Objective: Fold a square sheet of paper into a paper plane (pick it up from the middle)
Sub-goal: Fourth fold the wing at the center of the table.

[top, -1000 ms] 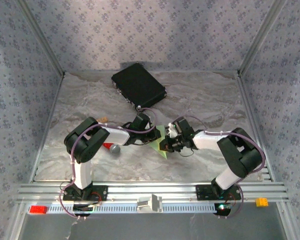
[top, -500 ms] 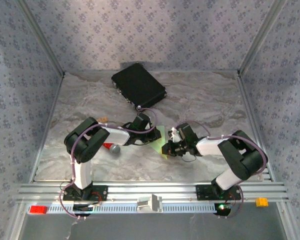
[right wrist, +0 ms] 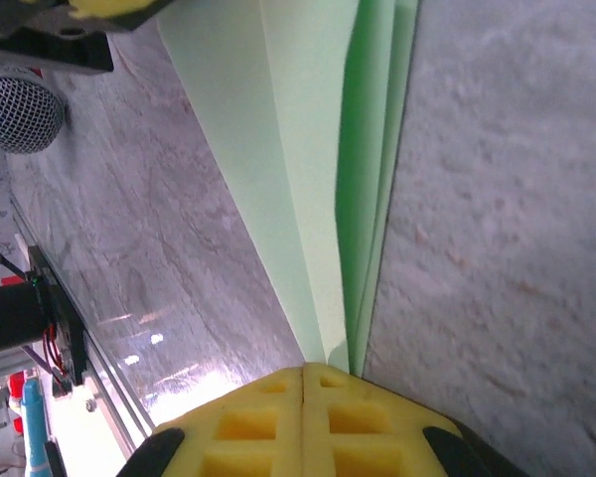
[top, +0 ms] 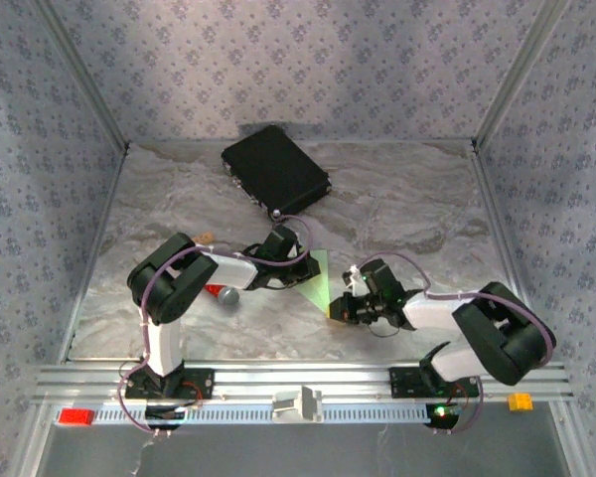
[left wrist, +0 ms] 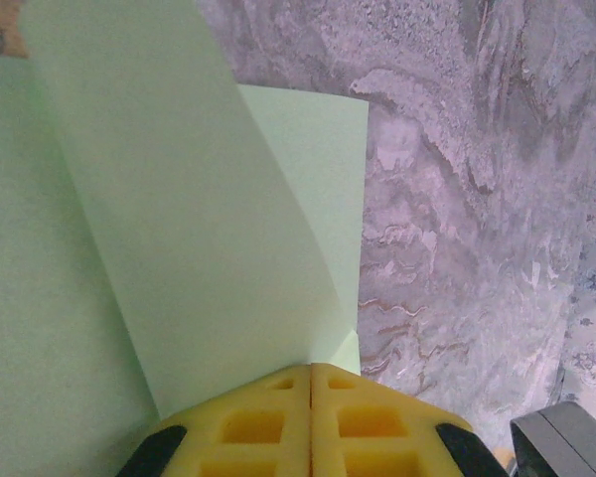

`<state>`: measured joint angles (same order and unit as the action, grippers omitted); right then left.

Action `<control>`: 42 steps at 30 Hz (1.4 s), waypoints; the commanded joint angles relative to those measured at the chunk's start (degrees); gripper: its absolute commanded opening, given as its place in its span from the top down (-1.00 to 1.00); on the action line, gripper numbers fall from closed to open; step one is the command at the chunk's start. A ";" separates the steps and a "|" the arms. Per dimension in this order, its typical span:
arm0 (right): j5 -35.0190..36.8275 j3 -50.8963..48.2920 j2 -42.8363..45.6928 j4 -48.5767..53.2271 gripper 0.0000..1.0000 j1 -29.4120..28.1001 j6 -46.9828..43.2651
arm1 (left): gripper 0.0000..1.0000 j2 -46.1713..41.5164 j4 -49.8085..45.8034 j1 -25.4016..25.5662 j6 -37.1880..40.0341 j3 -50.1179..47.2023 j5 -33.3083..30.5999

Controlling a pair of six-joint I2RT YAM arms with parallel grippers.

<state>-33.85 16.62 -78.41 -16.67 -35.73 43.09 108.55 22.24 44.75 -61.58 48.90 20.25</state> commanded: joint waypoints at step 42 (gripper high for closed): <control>2.73 9.85 -14.48 7.16 0.95 2.70 0.96 | 0.84 1.46 -2.88 0.23 0.85 -0.43 -2.08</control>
<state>-32.45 30.02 -91.46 -13.91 -33.01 43.40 108.55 22.37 44.91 -61.56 48.93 20.14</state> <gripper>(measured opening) 0.052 0.077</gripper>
